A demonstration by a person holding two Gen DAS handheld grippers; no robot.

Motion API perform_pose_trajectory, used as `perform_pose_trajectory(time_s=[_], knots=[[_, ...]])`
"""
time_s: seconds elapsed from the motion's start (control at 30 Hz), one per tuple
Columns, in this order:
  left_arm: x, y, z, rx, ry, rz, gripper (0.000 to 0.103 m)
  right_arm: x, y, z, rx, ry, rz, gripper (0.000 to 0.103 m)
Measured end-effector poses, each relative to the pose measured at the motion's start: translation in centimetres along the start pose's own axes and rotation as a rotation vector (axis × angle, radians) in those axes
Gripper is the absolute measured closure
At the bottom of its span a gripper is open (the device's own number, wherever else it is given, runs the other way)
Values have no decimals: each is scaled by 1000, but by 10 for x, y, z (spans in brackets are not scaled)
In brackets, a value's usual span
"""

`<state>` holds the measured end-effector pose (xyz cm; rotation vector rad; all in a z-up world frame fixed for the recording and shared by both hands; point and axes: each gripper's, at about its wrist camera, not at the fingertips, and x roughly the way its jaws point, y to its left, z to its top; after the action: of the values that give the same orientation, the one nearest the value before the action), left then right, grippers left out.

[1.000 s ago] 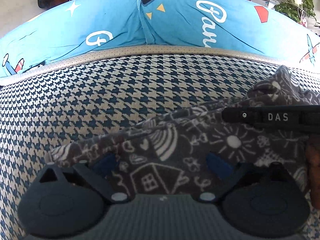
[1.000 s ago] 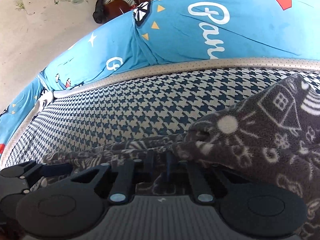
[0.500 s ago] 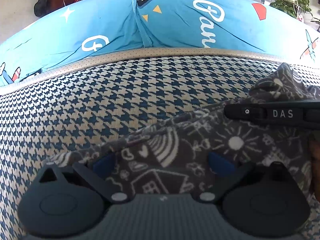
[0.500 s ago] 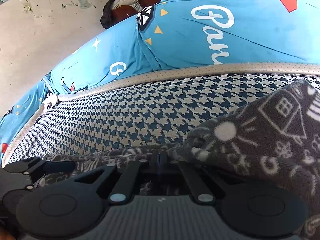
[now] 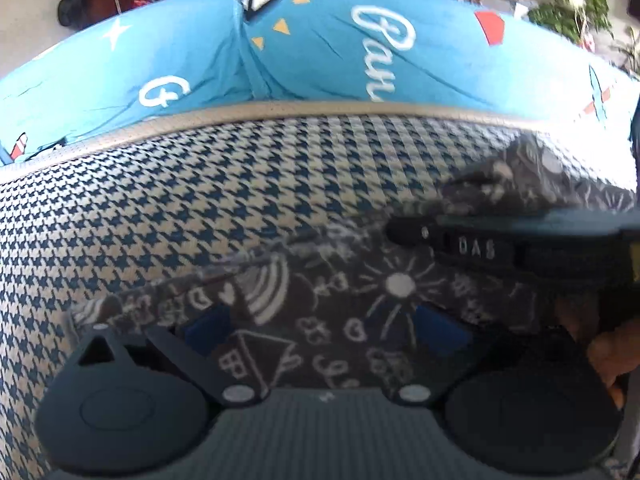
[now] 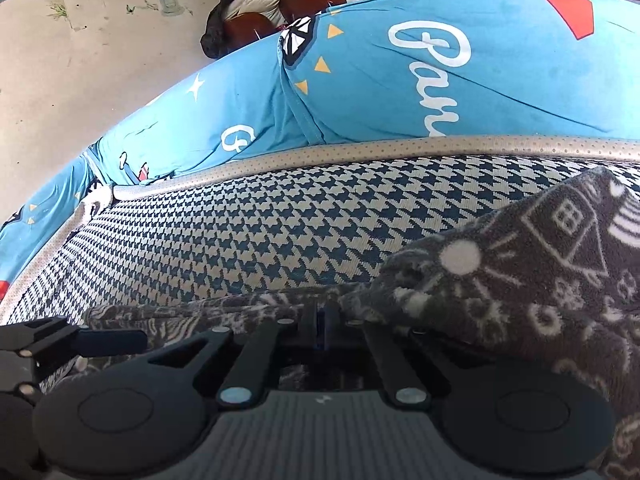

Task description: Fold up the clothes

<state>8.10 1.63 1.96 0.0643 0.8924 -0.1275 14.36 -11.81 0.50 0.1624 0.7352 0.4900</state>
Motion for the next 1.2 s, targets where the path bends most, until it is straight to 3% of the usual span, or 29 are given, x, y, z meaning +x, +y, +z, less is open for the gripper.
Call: perform_pose_trajectory(time_s=[0.23, 0.4, 0.5, 0.77, 1.07, 1.2], knots=[[7, -6, -7, 32, -6, 28, 0, -28, 0, 7, 20, -18, 17, 94], [9, -8, -8, 37, -5, 34, 0, -68, -17, 13, 70, -74, -37, 87], [9, -9, -9, 39, -5, 35, 0, -95, -33, 12, 127, -101, -115, 80], [9, -9, -9, 41, -9, 34, 0, -161, -81, 2, 290, -157, -286, 79], [9, -9, -10, 42, -11, 35, 0, -221, -122, -22, 412, -189, -419, 72], [9, -9, -11, 42, -11, 37, 0, -229, -138, -29, 476, -196, -433, 62]])
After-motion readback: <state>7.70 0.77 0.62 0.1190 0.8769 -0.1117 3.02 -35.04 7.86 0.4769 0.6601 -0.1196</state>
